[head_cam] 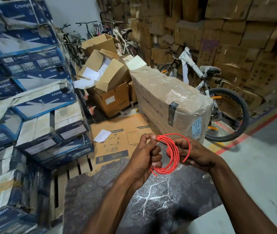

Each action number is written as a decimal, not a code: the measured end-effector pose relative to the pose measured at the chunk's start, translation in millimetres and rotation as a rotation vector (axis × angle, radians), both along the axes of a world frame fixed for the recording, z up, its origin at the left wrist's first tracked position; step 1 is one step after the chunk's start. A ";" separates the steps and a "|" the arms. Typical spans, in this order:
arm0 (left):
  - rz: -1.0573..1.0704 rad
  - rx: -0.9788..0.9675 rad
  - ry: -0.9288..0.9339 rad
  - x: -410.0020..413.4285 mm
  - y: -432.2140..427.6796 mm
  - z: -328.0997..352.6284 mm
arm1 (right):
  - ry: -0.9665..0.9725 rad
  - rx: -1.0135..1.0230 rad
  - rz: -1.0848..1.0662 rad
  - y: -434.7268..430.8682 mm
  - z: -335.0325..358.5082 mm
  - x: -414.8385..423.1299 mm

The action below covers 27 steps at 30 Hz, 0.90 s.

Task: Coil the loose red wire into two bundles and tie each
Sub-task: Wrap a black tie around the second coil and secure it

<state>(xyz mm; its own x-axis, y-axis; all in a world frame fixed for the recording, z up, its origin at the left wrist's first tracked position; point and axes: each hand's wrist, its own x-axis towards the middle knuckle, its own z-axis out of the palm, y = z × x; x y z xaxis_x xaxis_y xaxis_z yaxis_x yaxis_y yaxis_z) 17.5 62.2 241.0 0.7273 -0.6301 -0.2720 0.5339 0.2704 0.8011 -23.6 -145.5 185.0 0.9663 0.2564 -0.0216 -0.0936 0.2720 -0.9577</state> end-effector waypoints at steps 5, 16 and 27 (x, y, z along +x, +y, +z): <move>0.008 -0.095 -0.020 -3.6 1.9 -3.0 | 0.053 0.111 0.010 5.0 -6.1 2.9; -0.009 -0.027 -0.185 -7.5 12.6 -4.5 | 0.086 0.147 0.087 14.0 -6.5 7.4; -0.064 0.004 -0.285 -12.3 21.6 -4.3 | 0.102 0.120 0.135 25.4 -4.8 12.4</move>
